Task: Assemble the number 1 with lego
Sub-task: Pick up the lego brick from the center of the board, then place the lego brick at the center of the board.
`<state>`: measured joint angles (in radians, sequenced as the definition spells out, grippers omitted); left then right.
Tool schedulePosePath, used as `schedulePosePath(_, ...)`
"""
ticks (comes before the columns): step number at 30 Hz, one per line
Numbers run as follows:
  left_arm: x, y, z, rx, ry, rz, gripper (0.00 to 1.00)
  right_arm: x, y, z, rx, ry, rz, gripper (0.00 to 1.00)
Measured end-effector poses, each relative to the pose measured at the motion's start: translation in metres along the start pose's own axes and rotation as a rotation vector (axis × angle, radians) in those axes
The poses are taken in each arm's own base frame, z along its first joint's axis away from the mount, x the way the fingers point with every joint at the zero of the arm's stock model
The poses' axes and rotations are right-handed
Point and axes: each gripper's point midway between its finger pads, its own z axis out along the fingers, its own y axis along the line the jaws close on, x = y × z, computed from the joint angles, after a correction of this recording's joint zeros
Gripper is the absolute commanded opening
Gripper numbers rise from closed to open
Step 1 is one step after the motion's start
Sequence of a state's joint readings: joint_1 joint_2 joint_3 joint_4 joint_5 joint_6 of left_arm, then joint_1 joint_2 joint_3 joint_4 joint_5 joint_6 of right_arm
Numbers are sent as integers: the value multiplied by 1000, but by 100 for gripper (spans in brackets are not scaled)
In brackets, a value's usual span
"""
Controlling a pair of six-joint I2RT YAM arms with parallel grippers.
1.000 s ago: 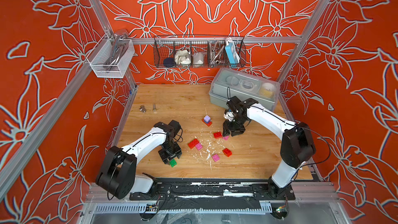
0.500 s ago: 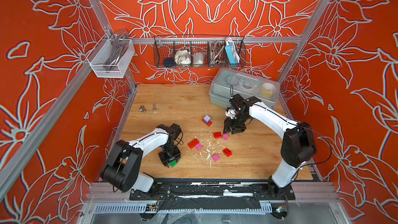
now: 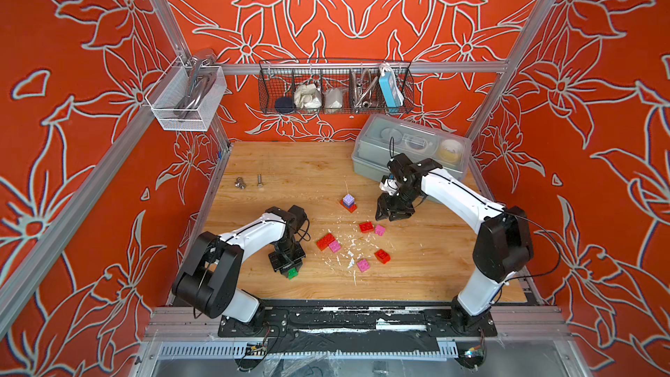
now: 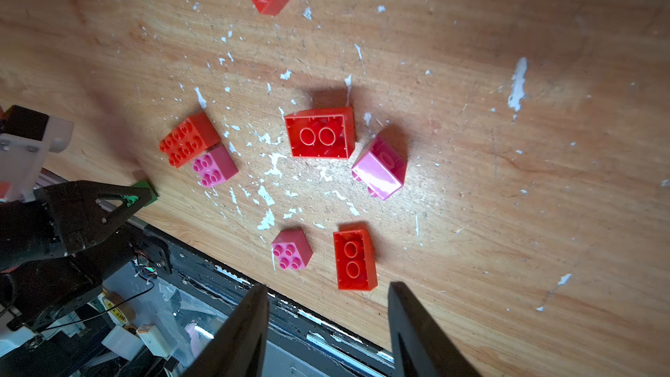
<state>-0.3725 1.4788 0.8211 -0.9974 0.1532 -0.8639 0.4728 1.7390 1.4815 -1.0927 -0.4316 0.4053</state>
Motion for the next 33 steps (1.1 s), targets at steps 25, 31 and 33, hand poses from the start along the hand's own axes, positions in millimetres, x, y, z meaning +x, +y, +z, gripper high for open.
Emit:
schedulePosePath(25,-96,-170,-45,92,-159,331,26,-12,3,-23,38,-46,-76,58)
schedulePosePath(31,-70,-201,-42,133,-131,408,45,-13,-1,-23,65,-52,-87,67)
schedulePosePath(33,-60,-208,-38,146,-104,419,56,-13,-3,-23,73,-53,-89,70)
